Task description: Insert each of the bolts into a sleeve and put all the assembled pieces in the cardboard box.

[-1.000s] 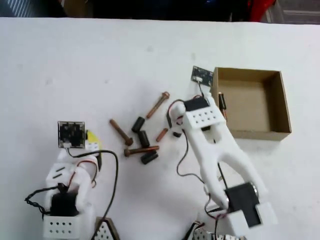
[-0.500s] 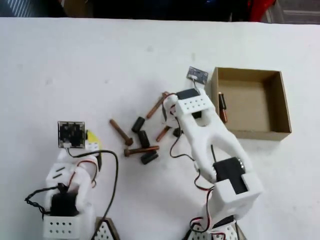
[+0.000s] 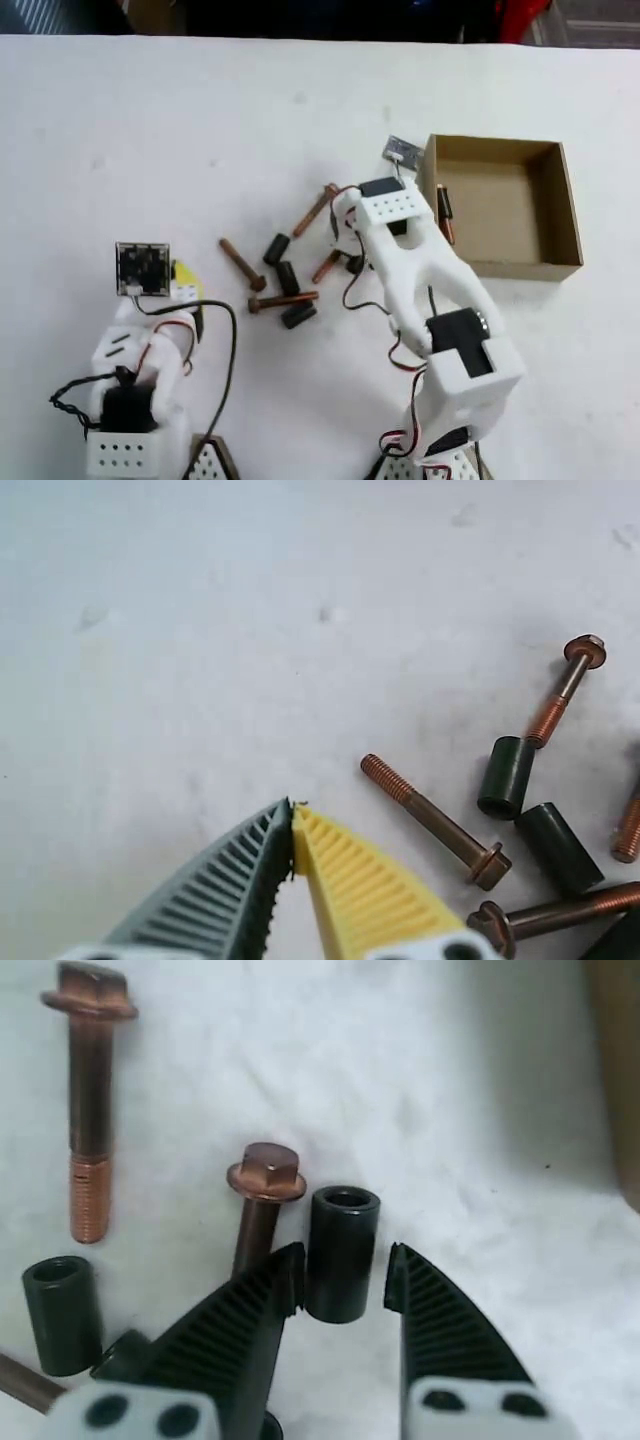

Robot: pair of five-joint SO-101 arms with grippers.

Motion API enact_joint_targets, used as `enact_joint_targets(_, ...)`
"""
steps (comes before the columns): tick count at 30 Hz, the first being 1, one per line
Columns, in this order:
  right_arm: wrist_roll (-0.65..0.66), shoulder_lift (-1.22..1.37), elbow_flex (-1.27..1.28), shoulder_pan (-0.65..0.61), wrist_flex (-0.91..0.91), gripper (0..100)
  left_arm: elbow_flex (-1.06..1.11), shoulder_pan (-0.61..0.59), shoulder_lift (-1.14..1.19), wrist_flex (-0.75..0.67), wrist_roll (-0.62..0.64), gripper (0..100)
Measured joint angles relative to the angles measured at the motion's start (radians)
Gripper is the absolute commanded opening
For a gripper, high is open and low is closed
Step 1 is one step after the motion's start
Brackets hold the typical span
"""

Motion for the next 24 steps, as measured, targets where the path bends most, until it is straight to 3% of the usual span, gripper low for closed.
enact_joint_targets(5, -0.002, 0.015, -0.002, 0.000, -0.021, 11.9, 0.000, 0.000, 0.000, 0.000, 0.000, 2)
enact_joint_targets(11, -0.002, 0.015, -0.003, 0.005, -0.021, 3.5, 0.000, 0.000, 0.000, 0.000, 0.000, 2)
enact_joint_targets(24, 0.005, 0.015, -0.003, 0.006, 0.018, 3.1, 0.000, 0.000, 0.000, 0.000, 0.000, 2)
